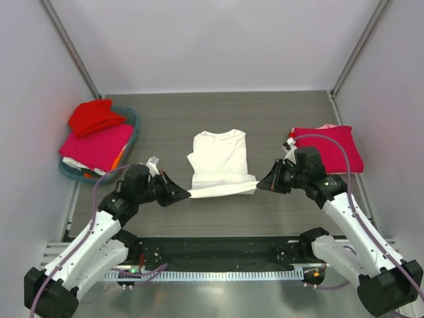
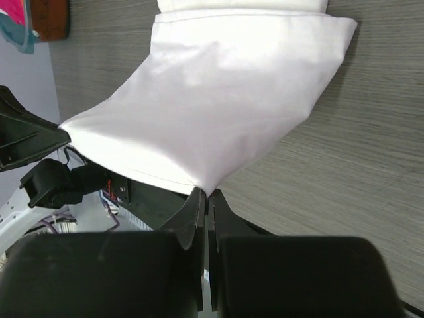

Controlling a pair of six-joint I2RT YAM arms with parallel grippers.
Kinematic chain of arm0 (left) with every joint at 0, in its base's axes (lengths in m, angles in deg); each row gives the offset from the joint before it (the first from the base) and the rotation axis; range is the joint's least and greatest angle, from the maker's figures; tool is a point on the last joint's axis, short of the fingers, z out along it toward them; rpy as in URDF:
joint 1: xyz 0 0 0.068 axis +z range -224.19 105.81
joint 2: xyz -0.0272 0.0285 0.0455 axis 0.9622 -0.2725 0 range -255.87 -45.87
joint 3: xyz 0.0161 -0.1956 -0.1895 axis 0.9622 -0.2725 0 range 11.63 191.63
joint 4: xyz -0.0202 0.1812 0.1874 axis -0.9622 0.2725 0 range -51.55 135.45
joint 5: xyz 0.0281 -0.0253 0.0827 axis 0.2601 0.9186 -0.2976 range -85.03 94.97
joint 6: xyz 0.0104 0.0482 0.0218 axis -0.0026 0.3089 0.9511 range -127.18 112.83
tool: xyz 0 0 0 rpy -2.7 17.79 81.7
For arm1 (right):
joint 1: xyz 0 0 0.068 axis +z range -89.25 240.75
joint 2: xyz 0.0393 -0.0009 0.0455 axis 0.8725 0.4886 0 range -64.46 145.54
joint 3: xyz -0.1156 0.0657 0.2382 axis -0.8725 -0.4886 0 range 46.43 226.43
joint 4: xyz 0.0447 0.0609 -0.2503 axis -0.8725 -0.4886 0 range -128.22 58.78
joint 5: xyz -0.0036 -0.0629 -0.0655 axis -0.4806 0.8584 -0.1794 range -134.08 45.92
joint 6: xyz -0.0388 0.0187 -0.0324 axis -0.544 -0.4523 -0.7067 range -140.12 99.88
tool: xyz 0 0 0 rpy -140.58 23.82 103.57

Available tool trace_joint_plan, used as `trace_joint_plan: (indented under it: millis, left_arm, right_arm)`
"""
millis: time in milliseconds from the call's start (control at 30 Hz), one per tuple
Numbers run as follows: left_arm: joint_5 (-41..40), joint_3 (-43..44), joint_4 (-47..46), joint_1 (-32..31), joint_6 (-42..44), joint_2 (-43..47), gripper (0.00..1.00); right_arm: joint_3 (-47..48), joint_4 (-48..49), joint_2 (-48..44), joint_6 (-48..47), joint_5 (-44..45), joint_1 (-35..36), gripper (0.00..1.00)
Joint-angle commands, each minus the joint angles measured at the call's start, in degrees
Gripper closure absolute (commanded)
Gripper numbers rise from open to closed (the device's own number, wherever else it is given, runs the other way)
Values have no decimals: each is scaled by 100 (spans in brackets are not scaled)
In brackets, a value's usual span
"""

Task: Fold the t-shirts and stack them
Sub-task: Fold the tshirt

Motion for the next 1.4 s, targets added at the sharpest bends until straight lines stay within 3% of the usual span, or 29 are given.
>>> trace_joint_plan:
  millis: [0, 633, 1367]
  left_arm:
    - [-43, 343, 330, 38, -139, -261, 100]
    - [-281, 2259, -92, 591, 370, -2581, 100]
    - [141, 4087, -602, 1338, 643, -5165, 100]
  right_arm:
    - [571, -220, 201, -59, 624, -42, 99]
    - [2505, -44, 2750, -578, 1600, -147, 99]
    - [4720, 79, 5483, -1062, 933, -745, 99]
